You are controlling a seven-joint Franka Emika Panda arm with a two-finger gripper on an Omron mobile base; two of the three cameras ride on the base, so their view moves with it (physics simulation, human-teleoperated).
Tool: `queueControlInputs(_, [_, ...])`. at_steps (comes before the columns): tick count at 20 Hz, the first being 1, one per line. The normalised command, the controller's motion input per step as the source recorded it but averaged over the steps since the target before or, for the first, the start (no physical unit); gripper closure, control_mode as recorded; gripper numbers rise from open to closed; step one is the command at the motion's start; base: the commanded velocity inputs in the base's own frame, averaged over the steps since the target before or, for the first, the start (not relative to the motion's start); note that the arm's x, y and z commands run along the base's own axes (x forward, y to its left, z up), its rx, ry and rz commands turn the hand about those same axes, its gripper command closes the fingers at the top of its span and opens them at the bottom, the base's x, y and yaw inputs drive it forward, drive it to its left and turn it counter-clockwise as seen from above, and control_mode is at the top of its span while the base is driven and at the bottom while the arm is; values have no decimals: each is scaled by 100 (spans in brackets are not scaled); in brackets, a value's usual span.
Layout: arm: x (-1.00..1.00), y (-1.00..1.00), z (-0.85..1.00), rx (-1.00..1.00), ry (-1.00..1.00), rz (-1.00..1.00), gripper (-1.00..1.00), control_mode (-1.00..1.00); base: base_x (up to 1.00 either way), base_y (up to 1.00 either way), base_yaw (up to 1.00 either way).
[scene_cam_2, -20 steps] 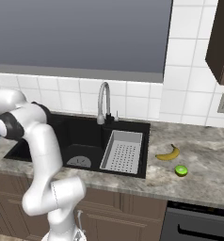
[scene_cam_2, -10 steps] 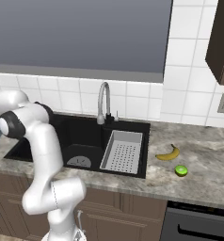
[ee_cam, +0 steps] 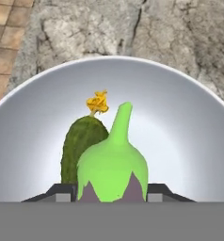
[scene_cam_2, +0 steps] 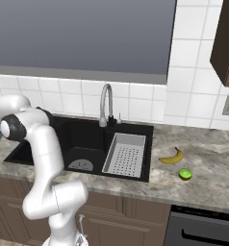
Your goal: There is a mixed pile of frozen fruits and vegetables on the counter. Locate all the frozen vegetables and place the items in a bowl on the counter. Take all the frozen fruits and defrost them in a running sink.
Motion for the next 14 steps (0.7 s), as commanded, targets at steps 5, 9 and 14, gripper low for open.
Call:
queueControlInputs(5, [5,24,9,-1,4,0,-100,-100,0,0,0])
queueControlInputs(9, [10,4,1,-9,2,0,-100,-100,0,0,0])
queueControlInputs(14, [1,0,16,-10,0,0,-100,-100,0,0,0])
